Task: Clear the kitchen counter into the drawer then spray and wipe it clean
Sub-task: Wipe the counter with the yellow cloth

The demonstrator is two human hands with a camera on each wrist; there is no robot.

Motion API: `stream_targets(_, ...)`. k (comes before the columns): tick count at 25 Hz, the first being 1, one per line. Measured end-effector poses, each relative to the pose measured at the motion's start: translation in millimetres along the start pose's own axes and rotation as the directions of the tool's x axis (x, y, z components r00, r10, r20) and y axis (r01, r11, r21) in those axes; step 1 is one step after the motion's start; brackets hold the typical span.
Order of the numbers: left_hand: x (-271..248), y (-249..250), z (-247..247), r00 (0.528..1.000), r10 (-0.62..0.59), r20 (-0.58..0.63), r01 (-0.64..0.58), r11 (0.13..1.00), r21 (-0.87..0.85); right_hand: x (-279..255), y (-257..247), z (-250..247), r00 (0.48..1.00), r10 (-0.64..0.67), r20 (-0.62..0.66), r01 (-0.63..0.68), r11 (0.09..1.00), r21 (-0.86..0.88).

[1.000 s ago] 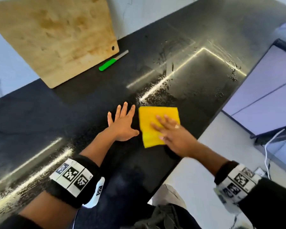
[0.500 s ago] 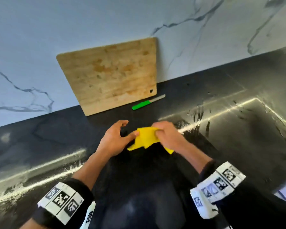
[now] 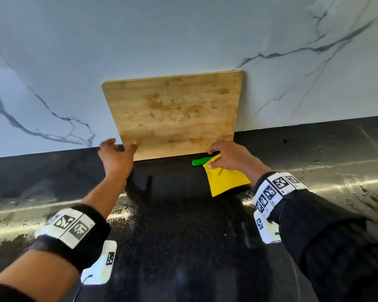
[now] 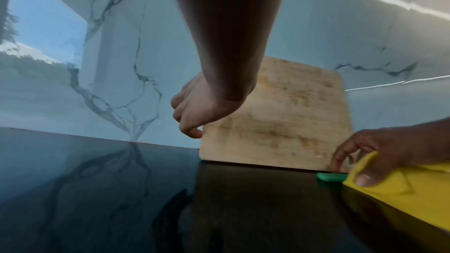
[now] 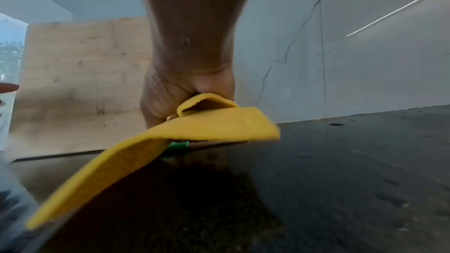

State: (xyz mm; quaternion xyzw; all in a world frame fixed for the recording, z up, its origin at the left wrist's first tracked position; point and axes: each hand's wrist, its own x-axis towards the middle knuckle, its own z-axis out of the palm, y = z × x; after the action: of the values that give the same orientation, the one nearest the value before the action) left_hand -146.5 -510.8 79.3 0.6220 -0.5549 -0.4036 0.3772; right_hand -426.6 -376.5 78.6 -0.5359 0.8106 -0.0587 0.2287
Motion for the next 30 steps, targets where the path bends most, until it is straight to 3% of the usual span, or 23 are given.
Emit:
stream_targets(2, 18, 4, -1, 1.000, 0.012, 0.024, -0.012, 0.999, -0.031, 9, 2, 6, 0.999, -0.004, 0.040, 0.003, 0.999, 0.038)
stream_targets(5, 40, 9, 1, 0.979, 0.069, 0.193, -0.052, 0.994, -0.095, 16, 4, 5, 0.993, 0.010, 0.114, -0.013, 1.000, 0.028)
stream_targets(9, 34, 13, -3, 0.955, 0.110, 0.274, -0.024, 0.954, -0.299, 9, -9, -2, 0.995, -0.027, 0.097, 0.032, 0.998, -0.056)
stream_targets(14, -20, 1, -51, 0.960, 0.204, 0.189, -0.080, 0.854, -0.514, -34, -68, -25, 0.984, -0.174, 0.047, 0.165, 0.974, 0.154)
stream_targets(16, -44, -9, -96, 0.979, 0.180, 0.101, -0.100, 0.843, -0.529, -53, -112, -24, 0.958, -0.279, 0.063, 0.253, 0.930, 0.269)
stream_targets(19, -68, -33, -178, 0.999, 0.032, -0.020, -0.037, 0.871, -0.490, -77, -192, 1, 0.910, -0.400, 0.107, 0.310, 0.830, 0.464)
stream_targets(25, -65, -109, -362, 0.959, -0.256, -0.121, 0.163, 0.850, -0.501, -101, -374, 77, 0.884, -0.406, 0.231, 0.122, 0.678, 0.725)
stream_targets(30, -32, -190, -513, 0.893, -0.429, -0.139, 0.312, 0.811, -0.495, -101, -545, 155, 0.869, -0.380, 0.317, 0.076, 0.735, 0.673)
